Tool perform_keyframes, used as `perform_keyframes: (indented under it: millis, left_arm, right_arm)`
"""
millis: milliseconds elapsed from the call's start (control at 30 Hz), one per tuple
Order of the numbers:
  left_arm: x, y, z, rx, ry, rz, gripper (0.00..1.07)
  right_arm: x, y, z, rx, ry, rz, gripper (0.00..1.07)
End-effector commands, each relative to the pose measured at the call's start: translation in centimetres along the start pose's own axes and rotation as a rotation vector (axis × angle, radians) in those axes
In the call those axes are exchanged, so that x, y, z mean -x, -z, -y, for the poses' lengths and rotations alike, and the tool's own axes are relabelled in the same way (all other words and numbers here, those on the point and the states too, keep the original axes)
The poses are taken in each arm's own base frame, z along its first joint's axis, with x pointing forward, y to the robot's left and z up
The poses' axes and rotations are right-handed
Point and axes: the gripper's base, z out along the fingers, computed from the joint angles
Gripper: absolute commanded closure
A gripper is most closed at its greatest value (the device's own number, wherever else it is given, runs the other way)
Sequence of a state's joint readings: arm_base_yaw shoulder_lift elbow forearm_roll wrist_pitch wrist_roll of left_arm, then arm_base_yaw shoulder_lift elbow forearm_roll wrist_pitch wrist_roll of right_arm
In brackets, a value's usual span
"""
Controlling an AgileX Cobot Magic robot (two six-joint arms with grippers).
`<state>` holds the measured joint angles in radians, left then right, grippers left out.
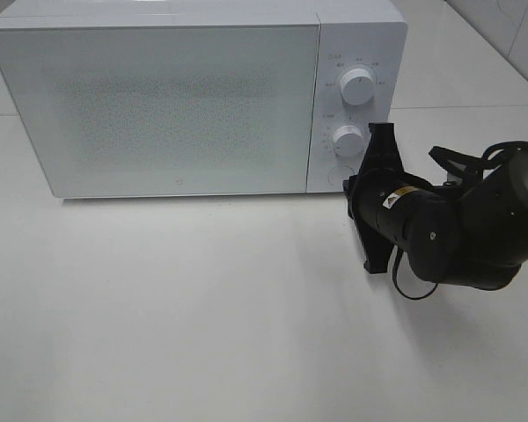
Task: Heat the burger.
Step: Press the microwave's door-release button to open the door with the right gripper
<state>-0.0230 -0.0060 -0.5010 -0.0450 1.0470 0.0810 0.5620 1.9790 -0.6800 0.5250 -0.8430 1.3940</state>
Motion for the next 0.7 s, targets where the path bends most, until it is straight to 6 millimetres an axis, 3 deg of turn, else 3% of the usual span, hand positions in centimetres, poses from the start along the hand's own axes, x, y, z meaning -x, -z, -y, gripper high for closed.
perform_keyframes:
  millis: [33, 500, 700]
  left_arm:
    - [-0.1, 0.2, 0.0, 0.005, 0.004, 0.024, 0.07]
    - [-0.1, 0.2, 0.0, 0.005, 0.004, 0.024, 0.07]
    - [-0.1, 0.2, 0.0, 0.005, 0.004, 0.024, 0.07]
  right_arm:
    - [0.1, -0.9, -0.2, -0.005, -0.019, 0.004, 1.07]
    - [-0.5, -3.4, 0.1, -0.009, -0.03, 0.012, 1.07]
    - [0.0, -4.1, -0.8, 0.021, -0.006, 0.028, 1.07]
